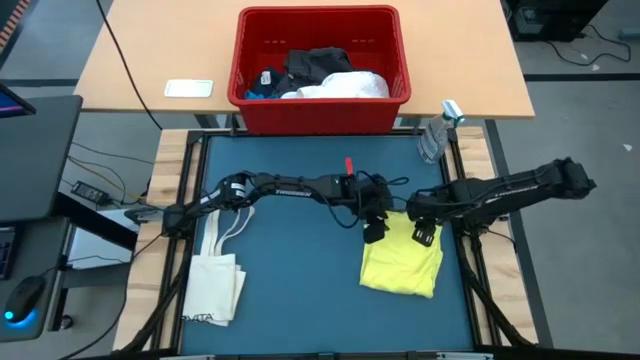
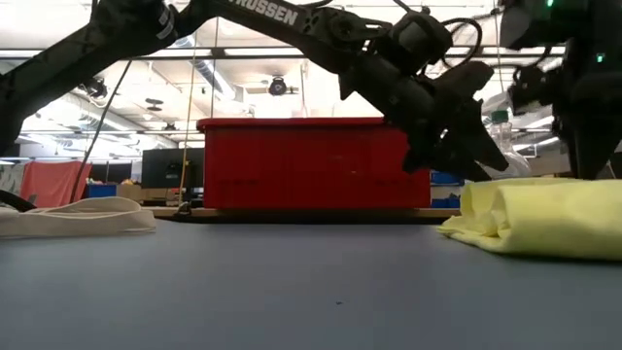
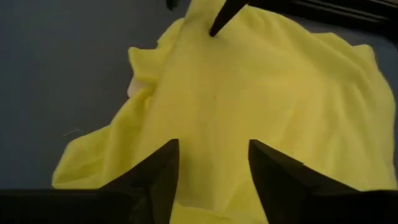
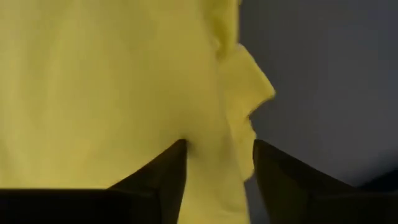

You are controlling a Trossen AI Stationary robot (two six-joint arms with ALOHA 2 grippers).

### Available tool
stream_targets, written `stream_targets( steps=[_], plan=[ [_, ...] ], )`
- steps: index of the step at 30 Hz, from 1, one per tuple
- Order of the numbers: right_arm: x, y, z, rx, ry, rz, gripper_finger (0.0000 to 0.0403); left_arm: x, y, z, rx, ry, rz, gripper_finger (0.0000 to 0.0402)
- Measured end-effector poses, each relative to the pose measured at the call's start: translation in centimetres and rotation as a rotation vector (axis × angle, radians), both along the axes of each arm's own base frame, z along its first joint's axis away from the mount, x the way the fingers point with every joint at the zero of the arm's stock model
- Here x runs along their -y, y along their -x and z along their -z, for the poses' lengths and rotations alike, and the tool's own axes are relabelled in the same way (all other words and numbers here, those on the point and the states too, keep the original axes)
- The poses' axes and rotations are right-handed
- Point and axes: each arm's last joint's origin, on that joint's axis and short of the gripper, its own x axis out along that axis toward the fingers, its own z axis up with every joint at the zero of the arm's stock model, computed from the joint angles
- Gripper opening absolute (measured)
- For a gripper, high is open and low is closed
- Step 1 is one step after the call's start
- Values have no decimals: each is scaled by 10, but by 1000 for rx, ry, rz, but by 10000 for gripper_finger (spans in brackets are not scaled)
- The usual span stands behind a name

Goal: Fold laundry
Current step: Move the yellow shirt to the bottom of the table

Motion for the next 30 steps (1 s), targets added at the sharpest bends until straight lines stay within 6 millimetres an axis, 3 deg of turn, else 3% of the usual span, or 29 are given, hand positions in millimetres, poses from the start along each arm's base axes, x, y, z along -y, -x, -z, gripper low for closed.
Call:
stream_targets(
  steps=[5, 9, 13, 19, 23, 26, 30],
  plan=[
    [5, 5, 21, -53, 10, 51, 101, -6, -1, 21, -65, -35, -51, 100],
    [4, 5, 18, -48, -53, 60, 17, -14, 0, 29, -97, -5, -95, 16],
    [4, 2, 0, -7, -39, 87, 13, -22, 3, 20, -95, 0, -136, 9],
    [14, 4, -12, -17, 100, 141, 6, -35, 2, -19, 11, -50, -199, 4],
    [23, 5, -1, -44, 156, 214, 6, -46, 5, -10, -44, -17, -287, 11],
    [25, 4, 2, -36, 127, 264, 33, -51, 7, -5, -85, 21, -336, 32],
    [21, 0, -15, 41, 17, 370, 89, -52, 18, 1, -216, 59, -376, 70]
  ],
)
